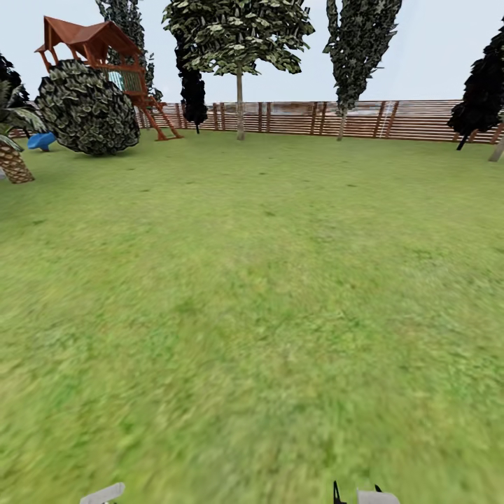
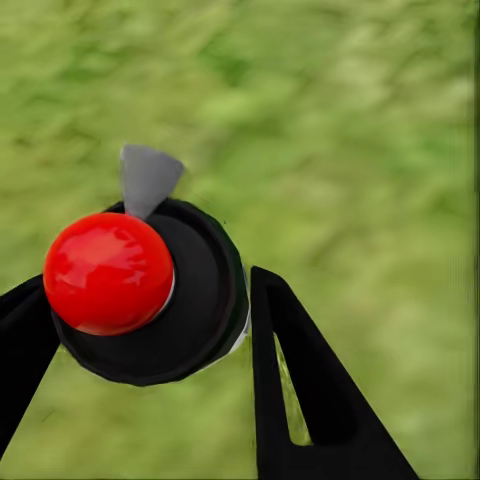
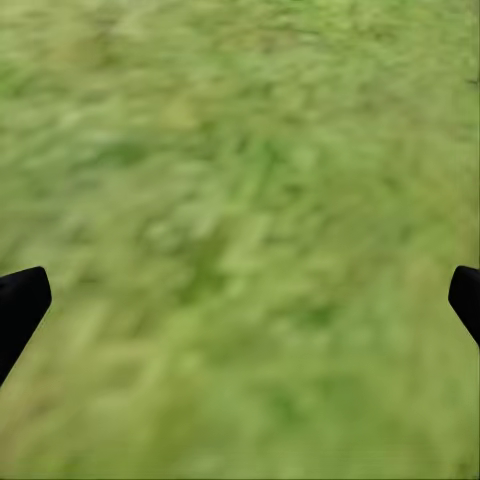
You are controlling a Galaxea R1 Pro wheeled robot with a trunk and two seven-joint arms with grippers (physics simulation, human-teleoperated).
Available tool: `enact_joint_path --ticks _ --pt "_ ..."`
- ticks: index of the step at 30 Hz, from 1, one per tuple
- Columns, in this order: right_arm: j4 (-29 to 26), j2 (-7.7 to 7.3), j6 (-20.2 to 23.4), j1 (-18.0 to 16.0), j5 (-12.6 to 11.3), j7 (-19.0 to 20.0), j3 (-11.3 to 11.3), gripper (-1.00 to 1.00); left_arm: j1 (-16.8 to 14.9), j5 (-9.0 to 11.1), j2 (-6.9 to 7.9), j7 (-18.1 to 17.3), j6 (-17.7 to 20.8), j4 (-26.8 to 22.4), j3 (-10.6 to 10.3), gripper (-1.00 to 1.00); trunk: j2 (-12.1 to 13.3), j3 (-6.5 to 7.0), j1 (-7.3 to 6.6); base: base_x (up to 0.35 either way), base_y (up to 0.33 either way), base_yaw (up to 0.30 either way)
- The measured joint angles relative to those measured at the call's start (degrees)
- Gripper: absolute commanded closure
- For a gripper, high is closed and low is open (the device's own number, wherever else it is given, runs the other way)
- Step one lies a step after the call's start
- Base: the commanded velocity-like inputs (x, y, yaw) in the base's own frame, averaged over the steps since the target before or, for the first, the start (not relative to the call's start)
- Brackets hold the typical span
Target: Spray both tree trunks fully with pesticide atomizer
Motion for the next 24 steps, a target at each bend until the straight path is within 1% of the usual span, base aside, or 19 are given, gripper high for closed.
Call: enact_joint_path --ticks 24 --pt "0.0 -0.15 0.08 0.0 -0.09 -0.08 -0.08 -1.0 -0.06 0.02 0.0 0.0 -0.08 0.0 0.0 1.0 0.0 0.0 0.0 0.338 0.0 0.0"
